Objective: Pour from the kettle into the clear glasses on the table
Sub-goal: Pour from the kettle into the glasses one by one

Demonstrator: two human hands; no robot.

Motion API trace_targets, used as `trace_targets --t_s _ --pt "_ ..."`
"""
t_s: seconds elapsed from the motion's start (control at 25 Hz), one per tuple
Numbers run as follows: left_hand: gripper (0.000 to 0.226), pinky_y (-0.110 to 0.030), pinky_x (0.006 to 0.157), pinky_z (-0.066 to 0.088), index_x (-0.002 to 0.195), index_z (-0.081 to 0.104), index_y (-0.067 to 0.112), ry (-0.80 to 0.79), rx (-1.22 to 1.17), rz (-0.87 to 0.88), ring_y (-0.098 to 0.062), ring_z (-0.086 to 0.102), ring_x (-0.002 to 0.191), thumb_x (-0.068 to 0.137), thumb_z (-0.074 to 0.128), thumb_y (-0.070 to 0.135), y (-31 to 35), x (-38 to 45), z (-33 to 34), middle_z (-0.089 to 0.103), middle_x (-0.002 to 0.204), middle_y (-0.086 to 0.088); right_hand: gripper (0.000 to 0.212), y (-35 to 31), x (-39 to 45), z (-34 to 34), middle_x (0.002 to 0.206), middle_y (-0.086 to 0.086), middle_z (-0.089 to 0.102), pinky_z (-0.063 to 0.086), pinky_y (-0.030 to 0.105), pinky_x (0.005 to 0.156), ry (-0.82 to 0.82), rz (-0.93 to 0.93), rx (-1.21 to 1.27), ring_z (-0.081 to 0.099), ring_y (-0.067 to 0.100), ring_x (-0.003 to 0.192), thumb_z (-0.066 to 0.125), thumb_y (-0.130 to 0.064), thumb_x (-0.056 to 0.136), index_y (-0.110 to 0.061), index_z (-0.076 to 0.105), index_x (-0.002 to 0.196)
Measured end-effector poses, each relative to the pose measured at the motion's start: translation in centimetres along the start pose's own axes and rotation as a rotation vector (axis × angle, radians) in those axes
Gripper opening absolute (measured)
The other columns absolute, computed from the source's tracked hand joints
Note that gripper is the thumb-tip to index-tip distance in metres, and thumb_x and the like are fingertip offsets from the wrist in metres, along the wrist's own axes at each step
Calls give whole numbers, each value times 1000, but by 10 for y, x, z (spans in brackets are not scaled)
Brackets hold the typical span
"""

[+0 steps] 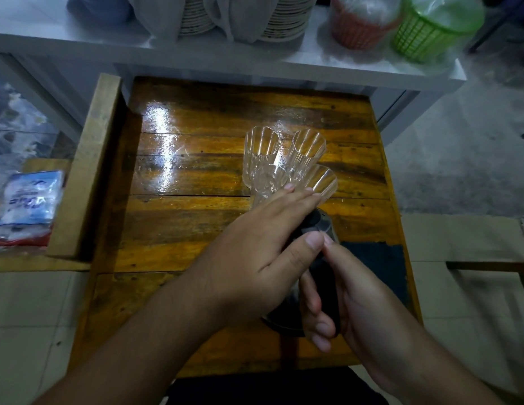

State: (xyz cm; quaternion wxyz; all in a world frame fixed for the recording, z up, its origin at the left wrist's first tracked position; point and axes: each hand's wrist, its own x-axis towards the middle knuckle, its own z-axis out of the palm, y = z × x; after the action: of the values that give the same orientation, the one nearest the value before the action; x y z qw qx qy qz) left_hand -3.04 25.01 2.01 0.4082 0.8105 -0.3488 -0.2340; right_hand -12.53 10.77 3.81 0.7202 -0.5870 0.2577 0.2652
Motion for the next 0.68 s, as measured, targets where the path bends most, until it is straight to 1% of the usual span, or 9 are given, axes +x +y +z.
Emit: trace_targets --t_s 0.08,0.2,0.32,0.36,0.48,0.56,0.68 --pt "68 -13 113 7 153 27 31 9 5 -6 11 5 145 92 20 60 0 0 1 25 160 18 74 -1 0 1 54 9 45 44 34 56 2 -2 -3 48 18 46 41 -77 88 -10 58 63" --pt "69 -18 115 10 153 27 31 28 6 -22 10 5 145 92 20 61 1 0 4 25 160 17 72 -2 -1 1 54 10 45 44 34 57 15 -10 -6 48 18 45 39 -73 90 -8 58 66" --pt "69 -17 114 9 153 28 31 42 20 -36 9 6 145 91 21 60 2 -1 6 25 160 17 71 -2 -1 0 53 9 46 45 32 56 28 -19 -37 49 18 45 37 -70 93 -8 57 65" --pt "69 -18 114 10 153 28 31 46 23 -40 9 7 146 91 21 60 3 -2 7 26 160 16 70 -1 -2 0 54 10 47 45 31 55 32 -25 -42 49 18 45 38 -70 94 -9 58 66" --pt "68 -25 117 14 153 30 30 69 22 -52 6 9 146 91 23 59 6 -3 11 28 159 14 68 2 -3 -1 67 17 48 45 33 56 39 -54 -56 50 18 48 39 -70 96 -10 63 74" --pt "66 -28 118 16 152 30 30 76 23 -64 6 10 146 92 24 58 8 -4 12 28 160 14 68 2 -4 -1 63 14 48 45 33 55 36 -53 -74 50 18 47 38 -70 96 -10 61 72" --pt "62 -28 117 16 152 30 30 83 14 -86 4 11 146 95 27 53 12 -6 12 29 160 12 68 2 -5 -2 55 7 48 46 29 51 35 -55 -89 49 17 45 38 -69 96 -11 57 68"
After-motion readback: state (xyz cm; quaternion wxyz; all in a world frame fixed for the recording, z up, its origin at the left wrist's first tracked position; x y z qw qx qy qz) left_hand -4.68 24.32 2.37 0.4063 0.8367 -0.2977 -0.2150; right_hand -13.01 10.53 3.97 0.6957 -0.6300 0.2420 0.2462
